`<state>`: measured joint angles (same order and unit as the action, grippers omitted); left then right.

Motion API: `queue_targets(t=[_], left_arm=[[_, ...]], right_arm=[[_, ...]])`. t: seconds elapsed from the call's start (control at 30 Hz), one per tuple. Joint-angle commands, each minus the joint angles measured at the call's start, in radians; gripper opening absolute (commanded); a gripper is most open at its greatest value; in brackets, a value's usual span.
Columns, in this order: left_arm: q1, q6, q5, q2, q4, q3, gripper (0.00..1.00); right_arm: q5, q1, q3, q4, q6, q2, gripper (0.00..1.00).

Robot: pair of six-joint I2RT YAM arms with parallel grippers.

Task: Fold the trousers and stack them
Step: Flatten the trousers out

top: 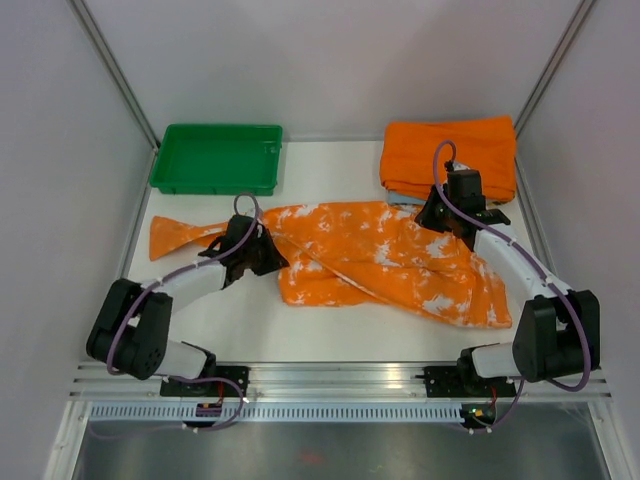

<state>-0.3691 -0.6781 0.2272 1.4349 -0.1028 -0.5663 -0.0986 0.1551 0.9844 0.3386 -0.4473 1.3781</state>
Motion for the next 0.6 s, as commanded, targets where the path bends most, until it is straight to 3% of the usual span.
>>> queue_targets(t=[0.0,0.07,0.13,0.23,0.27,0.3,0.37,0.4,0.57], left_arm=[[-0.005,0.047,-0.159,-0.175,0.333,-0.239,0.02],[-0.027,0.129,-0.345,-0.250,0.616,-0.378,0.02],[-0.050,0.228,-0.458,-0.301,0.751,-0.608,0.02],[-0.205,0.336,-0.419,-0.234,0.877,-0.845,0.03],[-0.244,0.333,-0.395,-0.203,0.897,-0.875,0.10],[-0.279,0.325,-0.372,-0.176,0.917,-0.895,0.59],[-0.384,0.267,-0.388,-0.120,0.931,-0.883,0.94],[-0.404,0.221,-0.408,-0.117,0.924,-0.847,1.00],[-0.424,0.140,-0.468,-0.249,0.914,-0.739,1.00]], right_arm=[[-0.024,0.004,-0.012,0.020,0.027,-0.025,0.14],[-0.015,0.004,-0.026,0.020,0.021,-0.033,0.14],[0.000,0.004,-0.041,0.020,0.012,-0.034,0.14],[0.037,0.003,-0.055,0.031,-0.004,-0.022,0.14],[0.059,0.004,-0.056,0.037,-0.010,-0.005,0.14],[0.068,0.004,-0.053,0.042,-0.013,0.004,0.14],[0.092,0.003,-0.055,0.054,-0.028,0.044,0.14],[0.117,0.003,-0.056,0.063,-0.034,0.059,0.14],[0.143,0.004,-0.111,0.063,-0.062,0.081,0.13]])
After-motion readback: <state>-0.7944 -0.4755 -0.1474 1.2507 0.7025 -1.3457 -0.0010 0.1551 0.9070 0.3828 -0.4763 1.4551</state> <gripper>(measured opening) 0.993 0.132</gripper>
